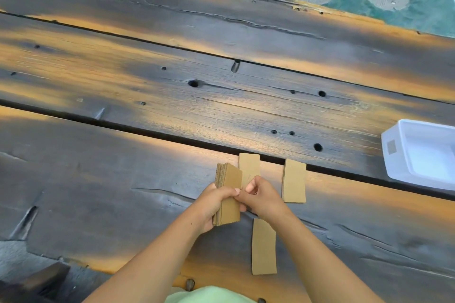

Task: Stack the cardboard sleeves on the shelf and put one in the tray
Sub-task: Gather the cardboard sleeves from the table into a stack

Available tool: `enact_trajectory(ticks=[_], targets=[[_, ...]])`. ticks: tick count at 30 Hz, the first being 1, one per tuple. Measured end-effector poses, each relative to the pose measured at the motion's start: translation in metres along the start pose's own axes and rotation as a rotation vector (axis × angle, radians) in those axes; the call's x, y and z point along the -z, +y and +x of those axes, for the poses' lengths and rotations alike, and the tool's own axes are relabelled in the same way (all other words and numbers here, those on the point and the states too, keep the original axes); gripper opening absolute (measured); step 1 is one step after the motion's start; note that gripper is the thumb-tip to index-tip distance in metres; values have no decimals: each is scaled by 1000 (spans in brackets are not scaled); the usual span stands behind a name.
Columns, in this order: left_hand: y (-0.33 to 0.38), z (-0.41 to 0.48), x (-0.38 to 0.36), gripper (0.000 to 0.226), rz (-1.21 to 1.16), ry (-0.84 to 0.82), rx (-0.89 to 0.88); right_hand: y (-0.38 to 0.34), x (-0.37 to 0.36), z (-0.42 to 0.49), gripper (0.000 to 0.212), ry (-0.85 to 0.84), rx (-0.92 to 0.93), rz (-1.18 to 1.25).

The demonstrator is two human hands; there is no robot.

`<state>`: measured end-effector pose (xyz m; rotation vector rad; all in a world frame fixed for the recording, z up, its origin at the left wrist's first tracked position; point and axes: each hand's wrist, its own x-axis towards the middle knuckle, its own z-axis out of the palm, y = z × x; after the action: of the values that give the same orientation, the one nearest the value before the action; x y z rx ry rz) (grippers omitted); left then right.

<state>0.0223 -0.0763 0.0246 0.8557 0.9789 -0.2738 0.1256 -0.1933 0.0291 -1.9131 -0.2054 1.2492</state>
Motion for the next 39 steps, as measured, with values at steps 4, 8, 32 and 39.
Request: enact_trajectory(ticks=[4, 8, 32, 39], targets=[[8, 15, -3, 44, 40, 13, 17, -2, 13, 15, 18, -122, -30, 4], [15, 39, -11, 21, 86, 144, -13, 7, 26, 37, 7, 121, -81, -7], [27, 83, -15, 16, 29, 335, 72, 12, 25, 86, 16, 325, -284, -42], [30, 72, -10, 21, 31, 244, 68, 11, 31, 69, 8, 266, -229, 180]])
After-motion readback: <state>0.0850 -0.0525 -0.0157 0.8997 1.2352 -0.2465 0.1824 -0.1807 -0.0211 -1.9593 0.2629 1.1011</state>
